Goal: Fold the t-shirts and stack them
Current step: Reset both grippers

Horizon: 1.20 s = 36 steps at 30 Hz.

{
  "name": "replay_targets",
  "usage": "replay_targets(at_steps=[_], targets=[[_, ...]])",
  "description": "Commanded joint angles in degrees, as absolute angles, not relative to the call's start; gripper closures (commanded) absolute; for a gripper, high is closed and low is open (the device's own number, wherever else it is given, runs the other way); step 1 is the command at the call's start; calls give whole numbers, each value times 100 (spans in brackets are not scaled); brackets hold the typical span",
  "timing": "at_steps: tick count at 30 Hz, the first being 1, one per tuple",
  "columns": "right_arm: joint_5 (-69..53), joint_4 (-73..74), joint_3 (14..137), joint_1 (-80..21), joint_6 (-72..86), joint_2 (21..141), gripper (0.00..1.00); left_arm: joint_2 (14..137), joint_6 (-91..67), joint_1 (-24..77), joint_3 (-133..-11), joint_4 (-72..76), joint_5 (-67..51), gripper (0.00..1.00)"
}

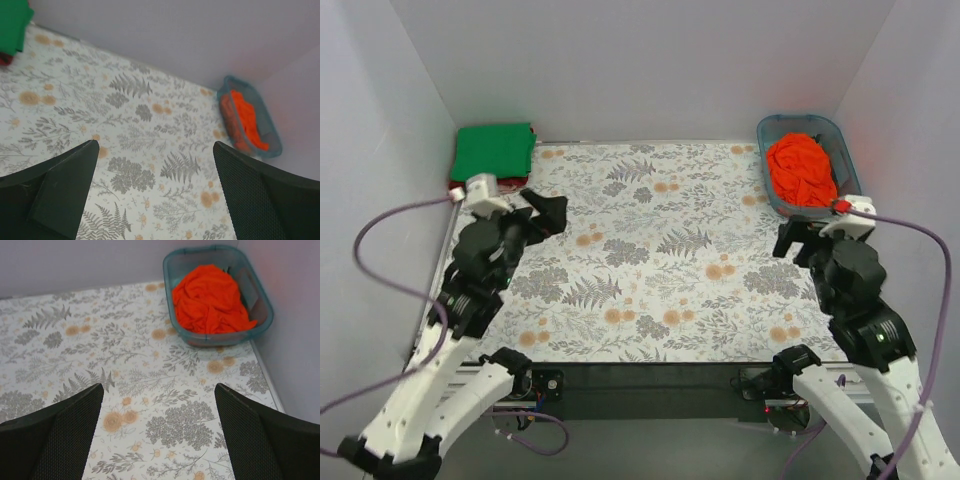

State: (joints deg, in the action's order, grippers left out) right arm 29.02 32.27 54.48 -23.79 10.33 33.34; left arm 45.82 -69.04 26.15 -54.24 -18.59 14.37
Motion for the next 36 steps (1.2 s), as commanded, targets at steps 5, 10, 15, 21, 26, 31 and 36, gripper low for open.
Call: replay_targets(at_steps=[5,10,15,21,26,31,36], targets=[[3322,2848,4826,-2364,97,1715,2,1858,-6812,2628,-4589,-3058,3216,2],[2919,2391,4325,-2364,-377,924,2,1240,-6907,2619,-4359,-3076,3796,2],[2857,2197,3990,-2364,-483,703,2,1002,-7005,2628,-3982,-2901,4165,2],[2944,2206,3938,-2364,-483,800,2,870,-6943,2619,-3595,-2655,4447,2],[2971,2180,3859,-2364,-413,844,2,677,-6961,2619,-3121,-2444,4798,2],[2953,2180,3814,-2364,-387,879,2,536,-6759,2619,-2830,-2171,4746,2],[2971,2180,3806,-2364,-352,940,2,615,-6662,2619,-2751,-2039,4623,2]])
